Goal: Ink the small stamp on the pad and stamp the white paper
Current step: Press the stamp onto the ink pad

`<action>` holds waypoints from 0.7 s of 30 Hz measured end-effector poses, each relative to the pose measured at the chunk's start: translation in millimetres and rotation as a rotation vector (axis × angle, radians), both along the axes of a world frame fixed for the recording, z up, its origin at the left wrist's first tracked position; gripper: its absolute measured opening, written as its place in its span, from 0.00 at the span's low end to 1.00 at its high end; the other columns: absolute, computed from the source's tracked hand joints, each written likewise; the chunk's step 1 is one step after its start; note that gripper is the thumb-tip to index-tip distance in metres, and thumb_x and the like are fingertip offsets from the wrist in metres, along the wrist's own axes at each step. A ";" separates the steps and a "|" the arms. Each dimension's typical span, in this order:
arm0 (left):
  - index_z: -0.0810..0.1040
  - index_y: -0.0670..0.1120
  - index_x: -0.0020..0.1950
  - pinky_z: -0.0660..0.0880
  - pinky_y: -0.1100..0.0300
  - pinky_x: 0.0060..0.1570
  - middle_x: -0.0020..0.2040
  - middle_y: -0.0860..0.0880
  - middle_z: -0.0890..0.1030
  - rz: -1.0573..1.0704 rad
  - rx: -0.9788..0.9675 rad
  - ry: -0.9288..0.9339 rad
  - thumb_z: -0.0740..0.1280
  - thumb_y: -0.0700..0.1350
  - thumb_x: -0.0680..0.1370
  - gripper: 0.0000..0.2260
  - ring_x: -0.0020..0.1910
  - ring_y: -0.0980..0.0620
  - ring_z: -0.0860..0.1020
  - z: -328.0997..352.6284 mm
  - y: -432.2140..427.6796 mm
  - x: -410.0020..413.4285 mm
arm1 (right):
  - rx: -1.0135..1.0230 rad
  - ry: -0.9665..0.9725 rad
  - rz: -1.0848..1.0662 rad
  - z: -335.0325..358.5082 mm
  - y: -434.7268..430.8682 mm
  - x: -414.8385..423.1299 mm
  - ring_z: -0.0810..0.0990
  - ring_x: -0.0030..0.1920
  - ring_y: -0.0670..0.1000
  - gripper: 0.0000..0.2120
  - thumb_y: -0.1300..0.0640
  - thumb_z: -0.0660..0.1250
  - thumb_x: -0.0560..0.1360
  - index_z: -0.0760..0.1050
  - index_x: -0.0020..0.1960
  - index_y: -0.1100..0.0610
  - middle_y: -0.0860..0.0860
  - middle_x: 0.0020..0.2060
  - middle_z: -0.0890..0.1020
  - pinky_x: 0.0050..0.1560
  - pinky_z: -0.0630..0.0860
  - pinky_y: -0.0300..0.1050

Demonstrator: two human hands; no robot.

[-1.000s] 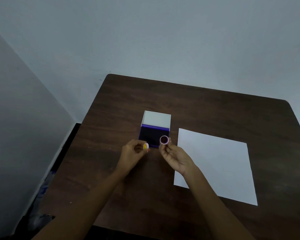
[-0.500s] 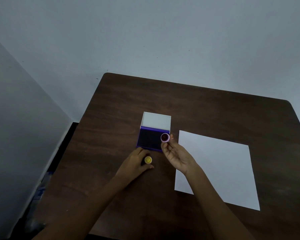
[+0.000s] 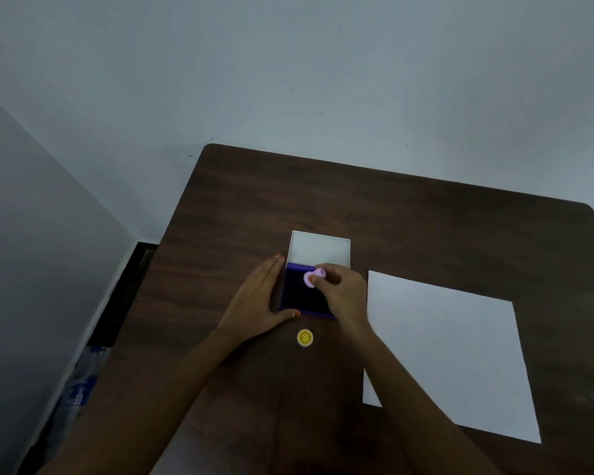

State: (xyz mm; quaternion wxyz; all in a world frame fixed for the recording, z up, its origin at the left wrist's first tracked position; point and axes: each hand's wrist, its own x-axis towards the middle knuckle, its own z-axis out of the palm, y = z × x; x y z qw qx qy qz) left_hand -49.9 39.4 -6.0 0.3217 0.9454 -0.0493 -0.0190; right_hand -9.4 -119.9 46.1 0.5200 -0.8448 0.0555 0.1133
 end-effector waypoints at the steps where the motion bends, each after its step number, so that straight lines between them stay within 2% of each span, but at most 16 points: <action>1: 0.49 0.46 0.73 0.49 0.59 0.68 0.75 0.45 0.55 -0.024 0.031 0.003 0.65 0.66 0.66 0.45 0.69 0.58 0.50 -3.8 1.1 3.0 | -0.070 -0.061 0.041 -1.3 6.0 1.2 0.75 0.48 0.48 0.12 0.60 0.67 0.72 0.77 0.54 0.62 0.59 0.51 0.82 0.50 0.69 0.38; 5: 0.48 0.46 0.73 0.46 0.56 0.70 0.75 0.46 0.54 -0.081 0.153 -0.033 0.56 0.70 0.68 0.43 0.71 0.57 0.48 -14.5 2.6 7.3 | -0.209 -0.161 0.166 -9.6 20.9 5.1 0.77 0.51 0.54 0.10 0.61 0.65 0.73 0.76 0.53 0.65 0.61 0.51 0.81 0.50 0.66 0.35; 9: 0.49 0.46 0.73 0.44 0.53 0.70 0.75 0.46 0.56 -0.106 0.193 -0.046 0.49 0.73 0.68 0.43 0.71 0.55 0.48 -16.5 3.4 8.2 | -0.261 -0.208 0.227 -17.2 24.8 4.5 0.77 0.52 0.57 0.10 0.63 0.64 0.74 0.76 0.52 0.66 0.63 0.51 0.81 0.51 0.65 0.37; 13: 0.52 0.45 0.73 0.45 0.52 0.70 0.74 0.44 0.58 -0.114 0.188 -0.057 0.49 0.73 0.68 0.43 0.71 0.54 0.50 -18.0 3.2 9.6 | -0.302 -0.223 0.261 -20.3 28.1 4.2 0.77 0.53 0.58 0.10 0.63 0.63 0.74 0.75 0.53 0.67 0.63 0.51 0.80 0.53 0.65 0.38; 16: 0.52 0.45 0.73 0.44 0.53 0.69 0.74 0.44 0.58 -0.118 0.185 -0.060 0.49 0.73 0.68 0.43 0.71 0.54 0.50 -17.8 3.1 9.3 | -0.317 -0.227 0.265 -20.2 29.3 4.0 0.77 0.53 0.59 0.09 0.64 0.64 0.74 0.75 0.53 0.67 0.63 0.51 0.80 0.54 0.68 0.41; 21: 0.54 0.45 0.72 0.45 0.51 0.69 0.73 0.44 0.61 -0.116 0.179 -0.061 0.47 0.73 0.68 0.42 0.71 0.53 0.52 -17.2 3.0 10.1 | -0.365 -0.191 0.298 -20.3 30.2 4.3 0.75 0.57 0.58 0.12 0.63 0.63 0.74 0.74 0.56 0.65 0.62 0.55 0.78 0.60 0.69 0.46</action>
